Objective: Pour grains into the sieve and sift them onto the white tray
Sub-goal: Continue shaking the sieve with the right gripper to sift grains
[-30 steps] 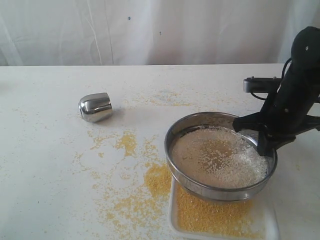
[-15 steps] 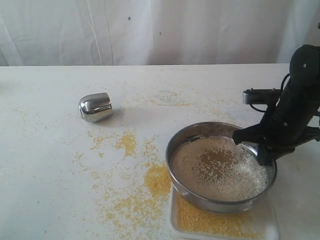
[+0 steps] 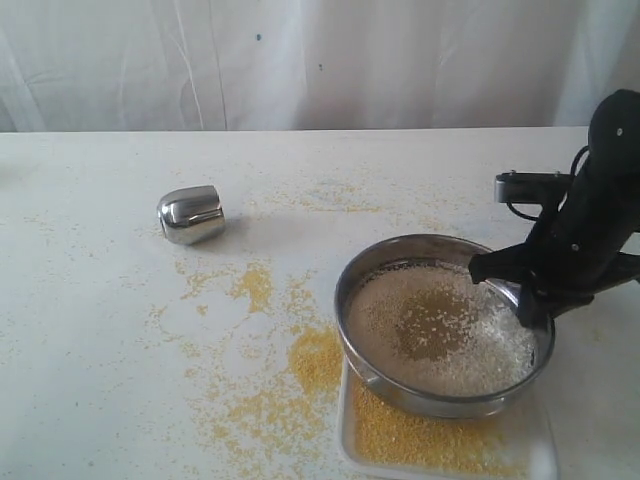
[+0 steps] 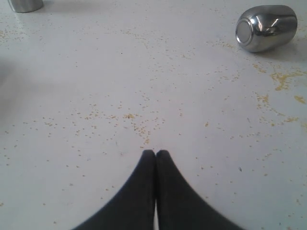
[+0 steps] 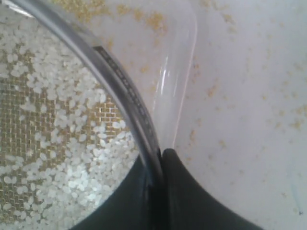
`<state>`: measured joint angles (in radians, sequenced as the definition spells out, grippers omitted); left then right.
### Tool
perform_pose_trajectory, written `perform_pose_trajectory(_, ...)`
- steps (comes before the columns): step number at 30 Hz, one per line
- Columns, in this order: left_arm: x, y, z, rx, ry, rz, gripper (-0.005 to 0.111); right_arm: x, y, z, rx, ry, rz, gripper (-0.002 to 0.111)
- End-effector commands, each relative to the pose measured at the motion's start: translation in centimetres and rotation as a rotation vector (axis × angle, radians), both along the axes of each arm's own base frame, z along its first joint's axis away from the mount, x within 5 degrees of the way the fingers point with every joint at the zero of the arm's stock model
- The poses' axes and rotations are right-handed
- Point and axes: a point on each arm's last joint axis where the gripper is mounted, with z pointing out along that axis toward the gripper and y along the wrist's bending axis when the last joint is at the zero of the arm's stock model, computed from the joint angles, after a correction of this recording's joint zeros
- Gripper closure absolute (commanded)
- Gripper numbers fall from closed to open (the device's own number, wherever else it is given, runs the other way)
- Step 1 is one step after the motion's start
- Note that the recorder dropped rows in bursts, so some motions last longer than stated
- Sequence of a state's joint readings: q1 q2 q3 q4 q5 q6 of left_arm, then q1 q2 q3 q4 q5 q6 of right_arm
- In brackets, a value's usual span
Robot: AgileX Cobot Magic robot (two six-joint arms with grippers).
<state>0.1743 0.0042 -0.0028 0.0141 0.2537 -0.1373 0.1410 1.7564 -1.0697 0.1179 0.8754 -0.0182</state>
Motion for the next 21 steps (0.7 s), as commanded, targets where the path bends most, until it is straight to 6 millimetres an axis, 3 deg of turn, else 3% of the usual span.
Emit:
perform_pose_trajectory(1,0.0,0.0,-0.1,-0.003,-0.001,0.000,0.107,0.9,0.0,1.0,0.025,-0.162,-0.040,0.108)
perform_pose_trajectory(4,0.0,0.0,-0.1,-0.003,-0.001,0.000,0.107,1.5,0.1,1.2,0.044,-0.234,-0.076,0.108)
perform_pose_trajectory(7,0.0,0.0,-0.1,-0.003,-0.001,0.000,0.107,-0.6,0.4,0.7,0.065,-0.005,-0.073,0.108)
perform_pose_trajectory(9,0.0,0.0,-0.1,-0.003,-0.001,0.000,0.107,-1.4,0.3,0.1,0.057,0.045,-0.058,0.108)
perform_pose_trajectory(13,0.0,0.0,-0.1,-0.003,-0.001,0.000,0.107,0.7,-0.2,0.0,0.010,-0.179,-0.043,0.108)
perform_pose_trajectory(21,0.0,0.0,-0.1,-0.003,-0.001,0.000,0.107,-0.3,-0.2,0.2,0.022,-0.133,-0.083,0.108)
